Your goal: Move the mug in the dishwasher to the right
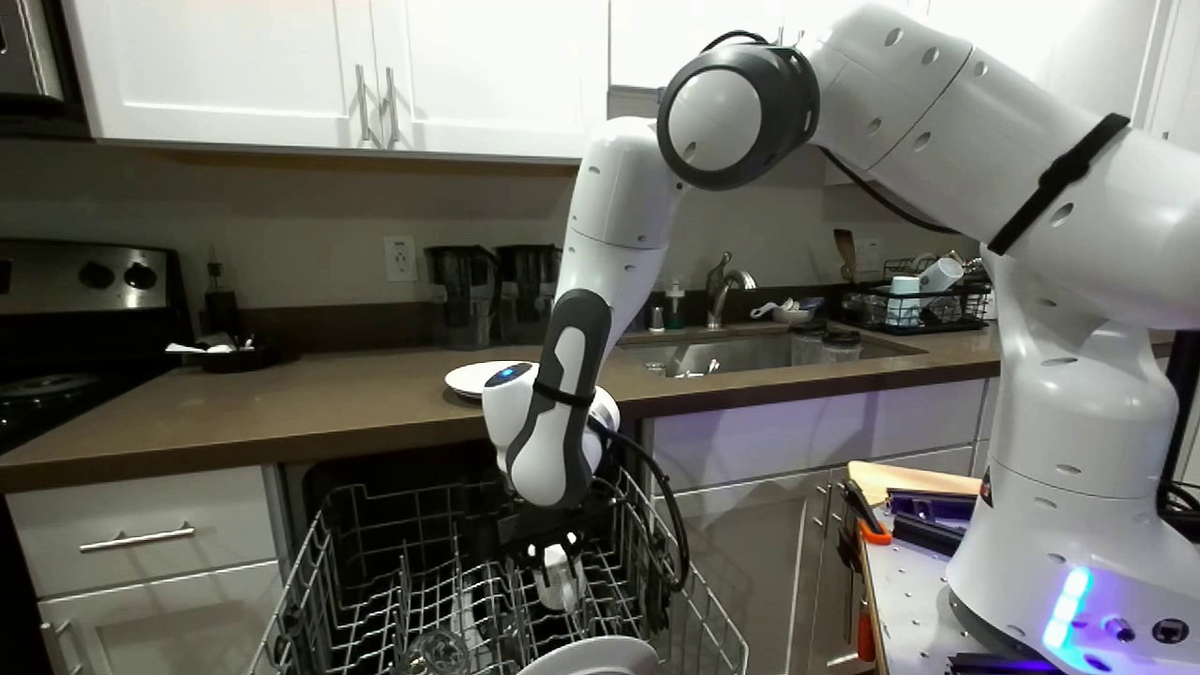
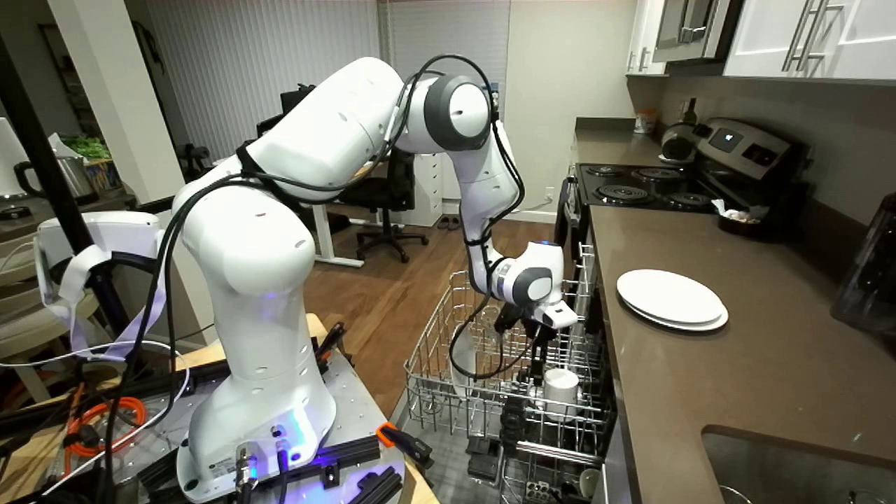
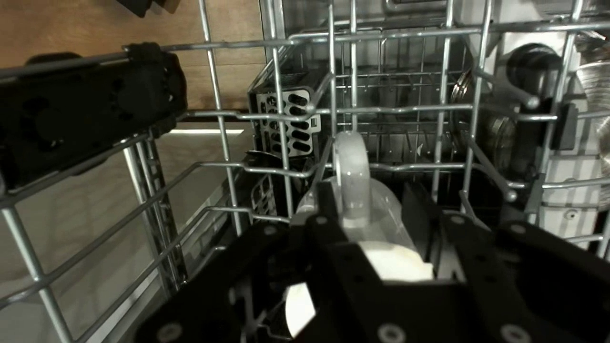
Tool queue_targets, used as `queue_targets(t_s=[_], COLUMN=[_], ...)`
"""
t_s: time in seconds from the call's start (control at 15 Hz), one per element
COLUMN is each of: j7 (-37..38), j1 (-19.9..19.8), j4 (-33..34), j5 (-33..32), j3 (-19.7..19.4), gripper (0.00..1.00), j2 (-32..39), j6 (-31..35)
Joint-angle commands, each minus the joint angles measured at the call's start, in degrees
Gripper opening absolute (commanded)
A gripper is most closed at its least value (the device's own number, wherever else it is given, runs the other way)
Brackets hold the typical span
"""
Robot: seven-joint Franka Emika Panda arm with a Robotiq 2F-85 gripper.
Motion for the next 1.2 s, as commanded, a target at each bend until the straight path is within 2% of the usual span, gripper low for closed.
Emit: queue_targets(t_s=[0.0, 0.07, 0.13, 0.33, 0.4, 0.53, 0.67, 0.8, 0.87, 0.93, 1.13], j7=[-1.45, -1.18, -0.75, 0.95, 1.10, 0.57, 0.92, 1.84, 2.41, 3.09, 5.48], j1=[1.98, 2.48, 3.26, 6.10, 6.79, 7.53, 8.80, 10.20, 10.84, 11.48, 12.82], j4=[-1.76, -2.03, -2.65, -4.45, -5.27, -6.82, -8.93, -10.84, -11.78, -12.67, -15.59], j5=[1.12, 0.92, 0.57, -0.72, -1.06, -1.53, -2.43, -3.55, -4.29, -5.08, -7.66], j3=[-0.71, -0.89, -1.21, -2.88, -3.04, -2.80, -2.97, -3.45, -3.66, -3.85, -3.99], gripper=[0.57, 0.61, 0.60, 0.47, 0.50, 0.45, 0.44, 0.54, 0.63, 0.79, 0.97], j2=[-3.50, -4.18, -5.34, -8.65, -10.07, -12.58, -15.40, -17.85, -18.96, -20.04, -22.96], j6=[-4.39, -5.32, -6.38, -9.44, -10.05, -10.42, -10.36, -10.38, -10.40, -10.50, -9.89])
